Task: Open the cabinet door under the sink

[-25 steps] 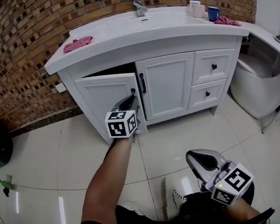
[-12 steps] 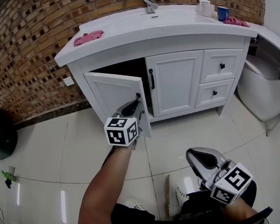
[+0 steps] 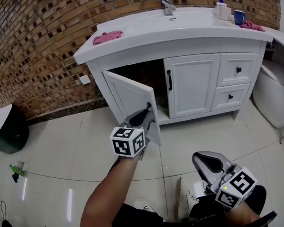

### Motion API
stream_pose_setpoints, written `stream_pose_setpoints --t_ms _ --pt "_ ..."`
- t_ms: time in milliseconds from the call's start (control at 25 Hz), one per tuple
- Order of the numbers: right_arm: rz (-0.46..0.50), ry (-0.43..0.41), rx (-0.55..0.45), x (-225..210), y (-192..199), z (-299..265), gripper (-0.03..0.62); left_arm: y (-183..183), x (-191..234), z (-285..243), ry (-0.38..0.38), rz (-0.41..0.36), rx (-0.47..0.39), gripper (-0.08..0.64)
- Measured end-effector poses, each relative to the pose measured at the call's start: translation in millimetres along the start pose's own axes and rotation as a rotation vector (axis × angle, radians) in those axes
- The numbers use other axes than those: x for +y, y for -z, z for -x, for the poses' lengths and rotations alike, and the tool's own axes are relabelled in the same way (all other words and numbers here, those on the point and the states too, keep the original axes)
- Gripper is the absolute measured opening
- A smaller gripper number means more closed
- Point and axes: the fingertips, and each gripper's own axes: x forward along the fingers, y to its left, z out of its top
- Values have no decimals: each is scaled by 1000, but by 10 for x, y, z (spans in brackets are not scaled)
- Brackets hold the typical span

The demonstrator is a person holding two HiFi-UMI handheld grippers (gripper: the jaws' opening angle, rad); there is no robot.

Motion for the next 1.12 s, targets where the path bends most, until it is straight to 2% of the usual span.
stream_pose_setpoints --t_ms 480,760,1120 --pt "9 -8 3 33 46 15 8 55 201 571 -47 16 11 37" --pt "21 -17 10 41 42 25 8 101 377 898 -94 -6 31 29" --pt "26 -59 24 183 67 -138 8 132 877 1417 -194 -21 42 20"
